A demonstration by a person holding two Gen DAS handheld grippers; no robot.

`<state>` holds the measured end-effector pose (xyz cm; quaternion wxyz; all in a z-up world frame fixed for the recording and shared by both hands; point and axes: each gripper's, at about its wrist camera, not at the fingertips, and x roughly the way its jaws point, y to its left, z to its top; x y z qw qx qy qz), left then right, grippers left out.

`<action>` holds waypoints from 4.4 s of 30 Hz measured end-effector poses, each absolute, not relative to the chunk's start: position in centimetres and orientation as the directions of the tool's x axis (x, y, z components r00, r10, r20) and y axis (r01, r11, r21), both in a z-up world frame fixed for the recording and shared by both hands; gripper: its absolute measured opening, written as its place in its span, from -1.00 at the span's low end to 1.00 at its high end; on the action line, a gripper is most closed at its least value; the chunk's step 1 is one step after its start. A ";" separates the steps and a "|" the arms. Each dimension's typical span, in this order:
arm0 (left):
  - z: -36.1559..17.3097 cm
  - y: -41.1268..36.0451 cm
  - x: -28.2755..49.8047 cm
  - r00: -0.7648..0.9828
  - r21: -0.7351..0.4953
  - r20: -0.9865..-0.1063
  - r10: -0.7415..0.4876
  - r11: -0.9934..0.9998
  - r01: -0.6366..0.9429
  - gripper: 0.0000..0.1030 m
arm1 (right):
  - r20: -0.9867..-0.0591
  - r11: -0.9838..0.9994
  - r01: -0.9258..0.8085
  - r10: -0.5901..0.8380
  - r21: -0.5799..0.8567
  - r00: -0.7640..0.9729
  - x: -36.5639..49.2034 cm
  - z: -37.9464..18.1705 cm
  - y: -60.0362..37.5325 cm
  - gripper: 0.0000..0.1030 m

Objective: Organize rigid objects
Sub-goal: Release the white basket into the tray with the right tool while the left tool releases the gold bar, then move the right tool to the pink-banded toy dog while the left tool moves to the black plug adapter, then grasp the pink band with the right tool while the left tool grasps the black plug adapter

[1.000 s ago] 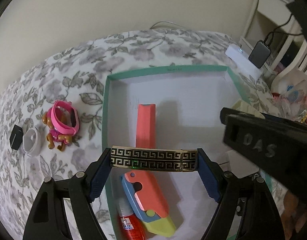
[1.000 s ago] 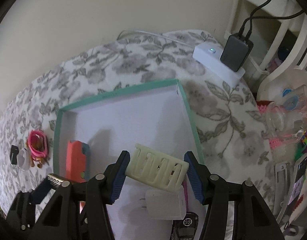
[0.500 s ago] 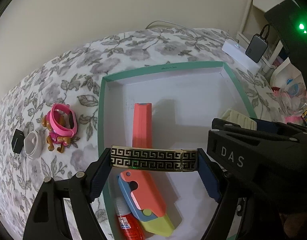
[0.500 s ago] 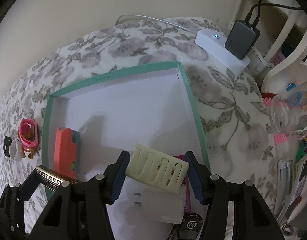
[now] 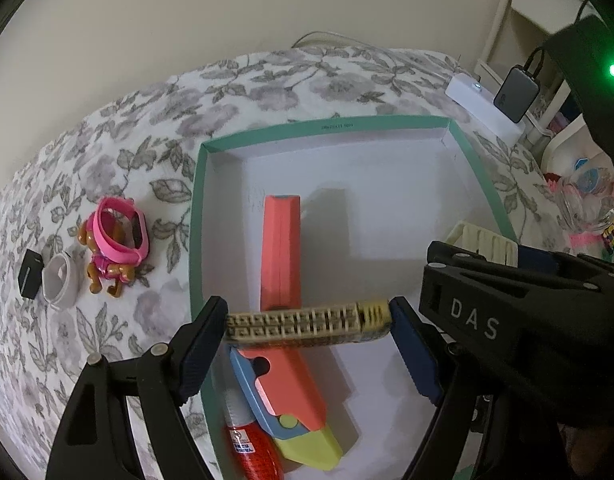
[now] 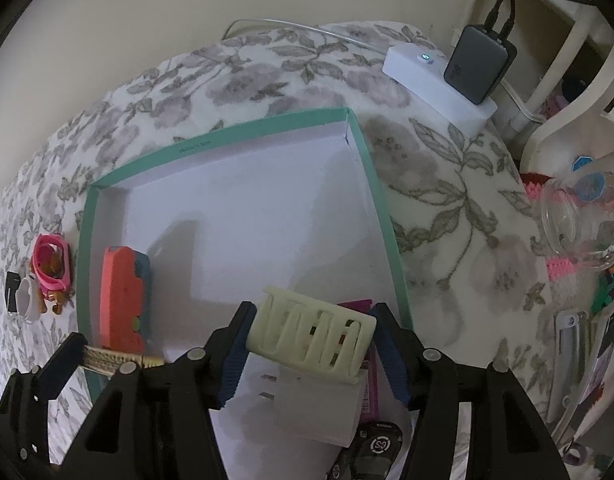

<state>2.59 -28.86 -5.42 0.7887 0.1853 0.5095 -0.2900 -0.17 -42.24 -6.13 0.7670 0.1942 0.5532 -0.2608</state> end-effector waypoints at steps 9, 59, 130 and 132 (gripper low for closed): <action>-3.7 -28.8 2.8 0.324 -0.024 -0.898 -0.298 0.767 0.642 0.63 | -0.932 0.776 0.630 -0.201 0.037 0.303 -0.8 -3.8 -42.6 0.43; 0.7 -4.5 17.3 0.418 -0.133 -0.904 -0.087 0.988 -0.082 0.95 | -0.835 0.916 0.399 -0.181 0.049 0.520 5.3 1.4 -29.8 1.00; -9.1 2.4 26.6 0.383 -0.230 -0.900 -0.207 0.973 -0.015 0.38 | -0.827 0.938 0.290 -0.007 0.189 0.562 14.2 -6.8 -23.0 -0.69; -9.2 2.5 26.6 0.384 -0.234 -0.900 -0.206 0.972 -0.028 0.37 | -0.826 0.937 0.291 -0.005 0.193 0.563 14.1 -6.7 -23.1 -0.71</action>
